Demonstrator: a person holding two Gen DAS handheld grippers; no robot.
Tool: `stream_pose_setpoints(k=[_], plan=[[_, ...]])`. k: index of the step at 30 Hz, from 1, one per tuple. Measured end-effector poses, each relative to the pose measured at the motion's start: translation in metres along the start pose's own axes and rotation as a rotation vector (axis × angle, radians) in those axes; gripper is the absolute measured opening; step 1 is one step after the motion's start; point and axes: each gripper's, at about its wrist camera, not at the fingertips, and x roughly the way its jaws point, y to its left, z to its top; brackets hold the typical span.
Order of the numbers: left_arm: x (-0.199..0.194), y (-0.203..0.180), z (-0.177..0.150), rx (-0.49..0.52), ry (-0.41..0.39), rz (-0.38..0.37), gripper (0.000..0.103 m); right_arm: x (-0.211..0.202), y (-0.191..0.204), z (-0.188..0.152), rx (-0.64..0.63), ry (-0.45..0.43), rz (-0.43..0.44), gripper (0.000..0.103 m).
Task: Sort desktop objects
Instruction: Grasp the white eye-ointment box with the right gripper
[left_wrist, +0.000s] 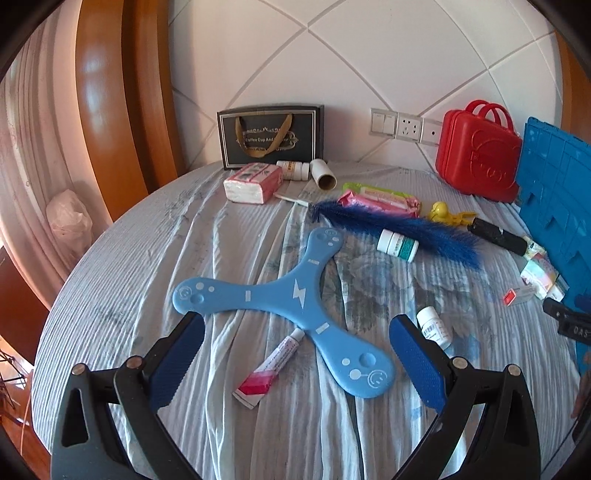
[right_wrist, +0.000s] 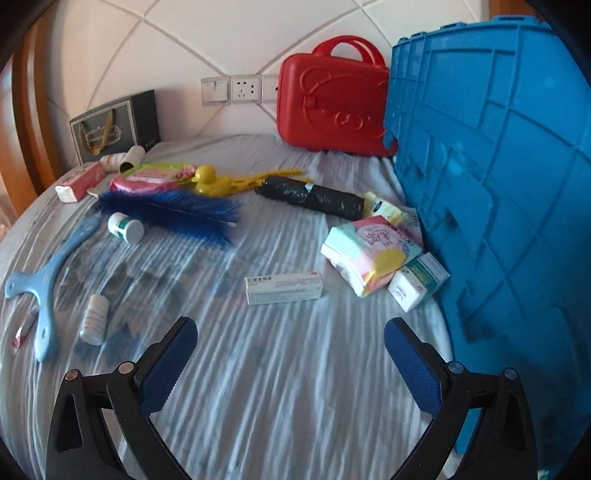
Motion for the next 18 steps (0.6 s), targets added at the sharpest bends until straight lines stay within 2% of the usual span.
stream_pose_setpoints(k=[5, 12, 13, 15, 16, 17, 18], plan=[[0.019, -0.002, -0.013, 0.03, 0.036, 0.015, 0.102, 0.057, -0.005, 0.012, 0.006, 0.082, 0.02, 0.103], [0.051, -0.007, -0.023, 0.041, 0.097, 0.007, 0.102, 0.101, 0.001, 0.015, -0.009, 0.152, 0.042, 0.101], [0.055, -0.009, -0.024, 0.042, 0.102, 0.005, 0.102, 0.105, 0.001, 0.013, -0.008, 0.165, 0.053, 0.096], [0.061, -0.013, -0.024, 0.041, 0.107, 0.0, 0.102, 0.108, -0.001, 0.012, 0.01, 0.158, 0.07, 0.096], [0.063, -0.014, -0.024, 0.039, 0.109, -0.004, 0.102, 0.108, 0.0, 0.012, 0.007, 0.148, 0.075, 0.089], [0.066, -0.017, -0.024, 0.04, 0.111, -0.008, 0.102, 0.107, 0.0, 0.013, 0.0, 0.138, 0.079, 0.075], [0.068, -0.019, -0.023, 0.043, 0.11, -0.012, 0.102, 0.106, 0.001, 0.015, -0.003, 0.132, 0.082, 0.074]])
